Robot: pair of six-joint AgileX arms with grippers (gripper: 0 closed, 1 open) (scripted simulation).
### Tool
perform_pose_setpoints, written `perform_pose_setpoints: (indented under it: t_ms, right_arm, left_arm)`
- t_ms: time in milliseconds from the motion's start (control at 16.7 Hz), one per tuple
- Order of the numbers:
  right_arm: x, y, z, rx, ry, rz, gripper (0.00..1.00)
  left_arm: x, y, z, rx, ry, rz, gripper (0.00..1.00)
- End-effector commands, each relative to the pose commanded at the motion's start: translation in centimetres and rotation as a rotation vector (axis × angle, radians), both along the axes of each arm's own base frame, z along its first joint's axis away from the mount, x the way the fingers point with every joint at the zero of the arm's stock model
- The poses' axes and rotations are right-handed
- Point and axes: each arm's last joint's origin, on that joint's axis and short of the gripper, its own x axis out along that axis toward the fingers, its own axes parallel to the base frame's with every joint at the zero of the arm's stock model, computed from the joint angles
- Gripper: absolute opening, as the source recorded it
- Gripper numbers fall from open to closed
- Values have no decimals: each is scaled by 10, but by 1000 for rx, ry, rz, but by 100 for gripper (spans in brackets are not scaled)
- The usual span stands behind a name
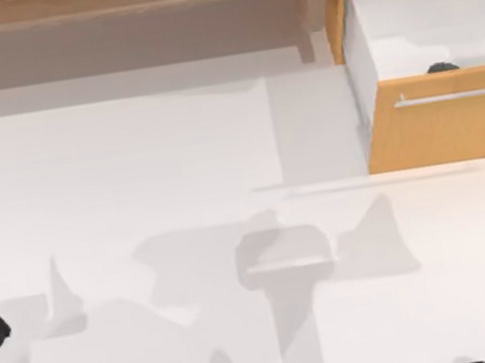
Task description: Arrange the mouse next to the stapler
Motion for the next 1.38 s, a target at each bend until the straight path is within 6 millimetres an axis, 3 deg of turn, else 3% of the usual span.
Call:
perform_pose_setpoints:
  t_ms: [120,300,600,780,900,1380]
  right_arm:
    - [44,10,-8,1,129,-6,100]
    - [104,24,-36,-6,309,-20,100]
    - [171,42,-103,-25,551,-53,100]
    - [191,45,-132,-29,631,-75,100]
    - [198,46,-141,-27,647,-85,100]
    - [200,45,-142,-26,648,-90,100]
  left_arm:
    - [0,0,0,0,0,0,100]
    - [0,0,0,0,0,0,100]
    - [0,0,0,0,0,0,100]
    - [0,0,0,0,0,0,100]
    - [0,0,0,0,0,0,100]
    - [0,0,0,0,0,0,100]
